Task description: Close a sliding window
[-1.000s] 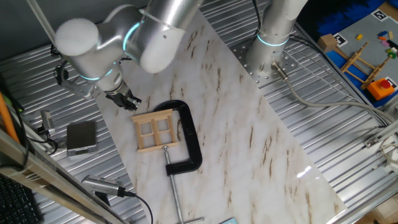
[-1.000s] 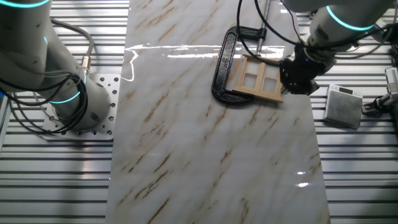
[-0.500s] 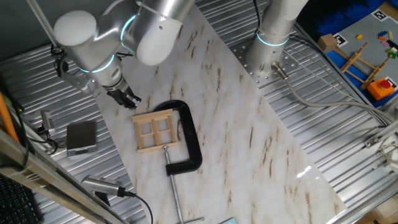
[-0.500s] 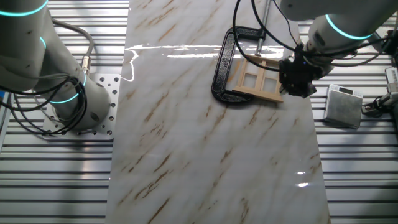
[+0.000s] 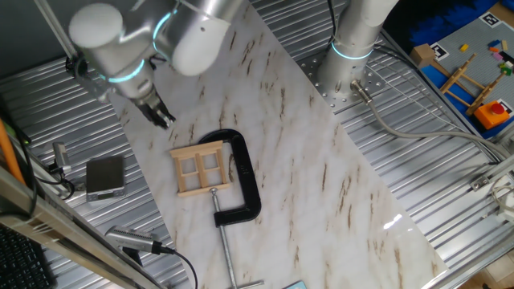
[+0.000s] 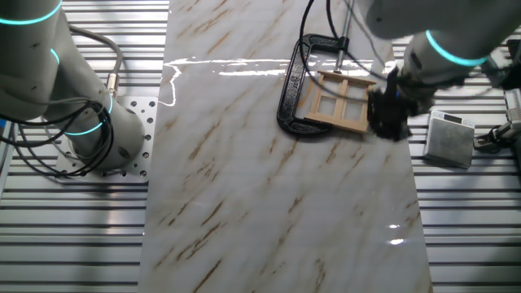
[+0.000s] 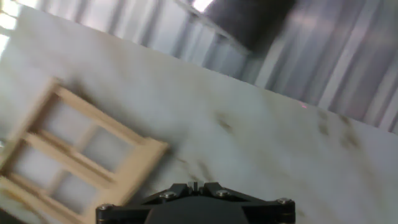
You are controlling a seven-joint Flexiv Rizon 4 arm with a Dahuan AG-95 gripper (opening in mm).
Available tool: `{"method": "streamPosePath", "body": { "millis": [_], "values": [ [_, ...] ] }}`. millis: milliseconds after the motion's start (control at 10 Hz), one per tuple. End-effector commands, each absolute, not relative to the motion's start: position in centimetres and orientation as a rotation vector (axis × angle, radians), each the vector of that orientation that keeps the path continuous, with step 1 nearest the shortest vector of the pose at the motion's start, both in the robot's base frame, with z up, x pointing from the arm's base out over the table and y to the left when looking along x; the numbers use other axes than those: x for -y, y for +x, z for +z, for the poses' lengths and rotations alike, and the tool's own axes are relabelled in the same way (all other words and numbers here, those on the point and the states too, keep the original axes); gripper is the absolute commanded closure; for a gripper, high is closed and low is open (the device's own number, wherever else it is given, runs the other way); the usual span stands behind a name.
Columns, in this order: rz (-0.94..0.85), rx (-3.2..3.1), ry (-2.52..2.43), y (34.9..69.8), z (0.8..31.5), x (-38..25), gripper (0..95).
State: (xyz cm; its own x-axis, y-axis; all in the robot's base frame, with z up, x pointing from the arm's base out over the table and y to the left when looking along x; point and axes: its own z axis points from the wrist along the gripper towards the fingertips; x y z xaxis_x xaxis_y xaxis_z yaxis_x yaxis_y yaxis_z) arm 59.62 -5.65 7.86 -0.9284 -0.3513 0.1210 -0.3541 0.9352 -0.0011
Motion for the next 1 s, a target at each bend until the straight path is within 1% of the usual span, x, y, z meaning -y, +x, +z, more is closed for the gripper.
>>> {"method": "streamPosePath", "body": {
  "millis": [100, 200, 500, 700, 1000],
  "values": [
    [-0.002, 2.926, 0.760, 59.9, 7.0, 9.0, 95.0],
    [-0.006, 2.910, 0.823, 59.9, 6.4, 10.4, 95.0],
    [0.006, 2.847, 1.006, 59.3, 5.7, 12.3, 95.0],
    [0.065, 2.833, 0.990, 59.1, 5.7, 12.5, 95.0],
    [0.068, 2.853, 0.935, 59.1, 5.7, 12.5, 95.0]
  ]
}}
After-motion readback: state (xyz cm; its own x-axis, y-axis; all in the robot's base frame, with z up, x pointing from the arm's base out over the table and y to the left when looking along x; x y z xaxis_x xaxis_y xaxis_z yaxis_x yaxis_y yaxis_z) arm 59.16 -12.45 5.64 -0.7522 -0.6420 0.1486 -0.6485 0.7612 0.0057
